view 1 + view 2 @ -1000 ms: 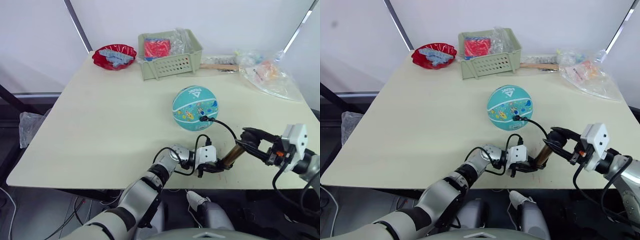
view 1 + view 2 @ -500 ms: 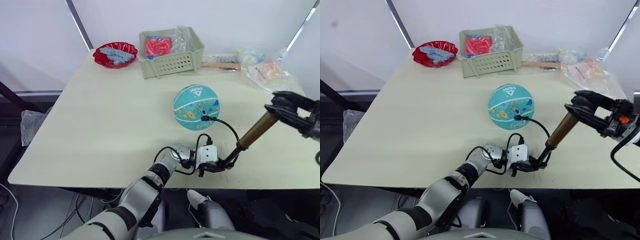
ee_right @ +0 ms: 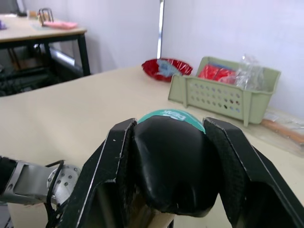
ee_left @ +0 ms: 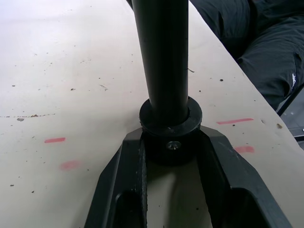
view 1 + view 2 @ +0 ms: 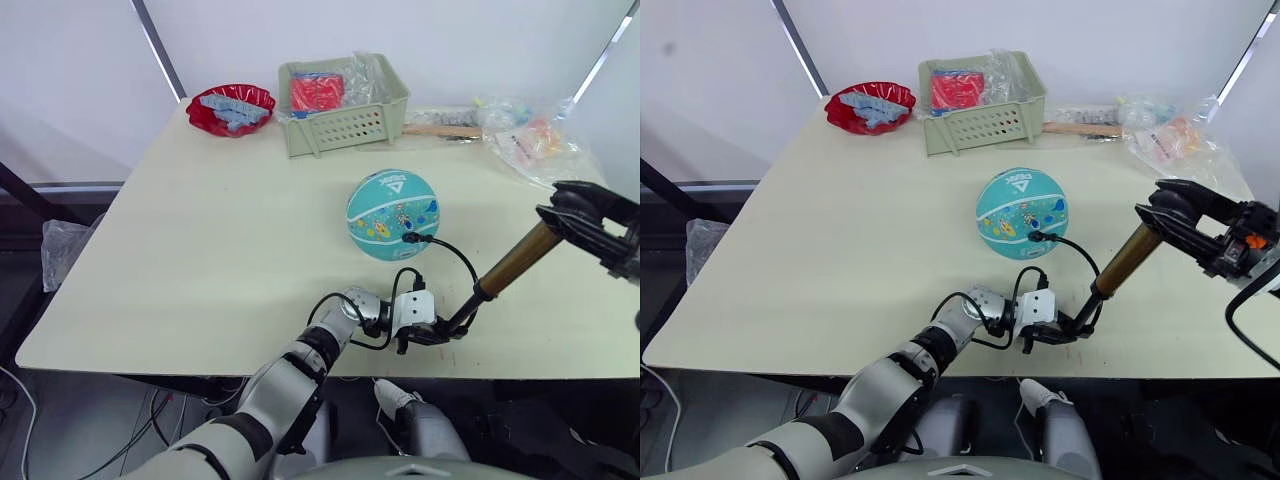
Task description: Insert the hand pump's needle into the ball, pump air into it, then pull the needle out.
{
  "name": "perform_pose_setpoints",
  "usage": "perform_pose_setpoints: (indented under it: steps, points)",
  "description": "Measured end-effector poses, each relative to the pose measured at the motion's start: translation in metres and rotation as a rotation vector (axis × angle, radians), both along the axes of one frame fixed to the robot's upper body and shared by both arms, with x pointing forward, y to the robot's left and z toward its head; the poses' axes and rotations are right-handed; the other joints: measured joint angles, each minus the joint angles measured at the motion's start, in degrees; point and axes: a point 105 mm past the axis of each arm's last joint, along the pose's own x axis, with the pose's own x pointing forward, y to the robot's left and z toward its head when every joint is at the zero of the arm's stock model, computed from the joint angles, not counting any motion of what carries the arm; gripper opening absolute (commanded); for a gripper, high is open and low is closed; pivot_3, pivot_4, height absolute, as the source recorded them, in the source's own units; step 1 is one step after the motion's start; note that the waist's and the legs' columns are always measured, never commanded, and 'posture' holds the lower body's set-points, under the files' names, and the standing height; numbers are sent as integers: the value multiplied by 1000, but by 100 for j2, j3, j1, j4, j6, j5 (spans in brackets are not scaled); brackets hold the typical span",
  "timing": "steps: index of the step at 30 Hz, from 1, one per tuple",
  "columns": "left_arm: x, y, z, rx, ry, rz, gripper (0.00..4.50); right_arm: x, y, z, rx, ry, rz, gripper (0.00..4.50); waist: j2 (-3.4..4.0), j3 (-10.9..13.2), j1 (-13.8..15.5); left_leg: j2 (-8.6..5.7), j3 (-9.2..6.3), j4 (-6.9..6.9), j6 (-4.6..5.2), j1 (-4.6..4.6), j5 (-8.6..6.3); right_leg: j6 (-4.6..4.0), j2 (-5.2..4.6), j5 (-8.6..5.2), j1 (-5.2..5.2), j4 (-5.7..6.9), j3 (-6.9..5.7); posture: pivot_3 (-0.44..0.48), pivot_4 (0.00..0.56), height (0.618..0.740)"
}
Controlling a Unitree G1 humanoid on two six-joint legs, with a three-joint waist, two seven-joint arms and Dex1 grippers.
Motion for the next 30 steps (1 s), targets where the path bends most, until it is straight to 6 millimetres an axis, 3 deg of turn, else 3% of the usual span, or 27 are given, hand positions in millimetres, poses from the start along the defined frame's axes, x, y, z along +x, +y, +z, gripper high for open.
perform_pose_setpoints:
  steps: [8,17,23,30]
  points:
    - [0,2,-3,9,10,10,1047,2,11,-46,-37,18,11,1723,-57,-50,-21,6,-7,-1,0,11,0,-5,3,-7,7,0,-5,0,150,738]
    - [0,1,-4,12,10,12,1047,4,17,-89,-90,53,21,1723,-58,-65,-17,5,-5,-1,0,12,0,-22,0,-13,8,0,-4,0,150,738]
    - [-1,0,-3,12,13,8,1047,5,18,-105,-108,82,16,1723,-56,-65,-6,3,-5,0,0,11,0,-25,-2,-11,8,0,-4,0,150,738]
    - [-1,-3,-1,6,12,0,1047,5,15,-99,-92,67,11,1723,-26,-45,27,-2,-3,0,0,3,0,-25,-6,-10,4,0,-3,0,150,738]
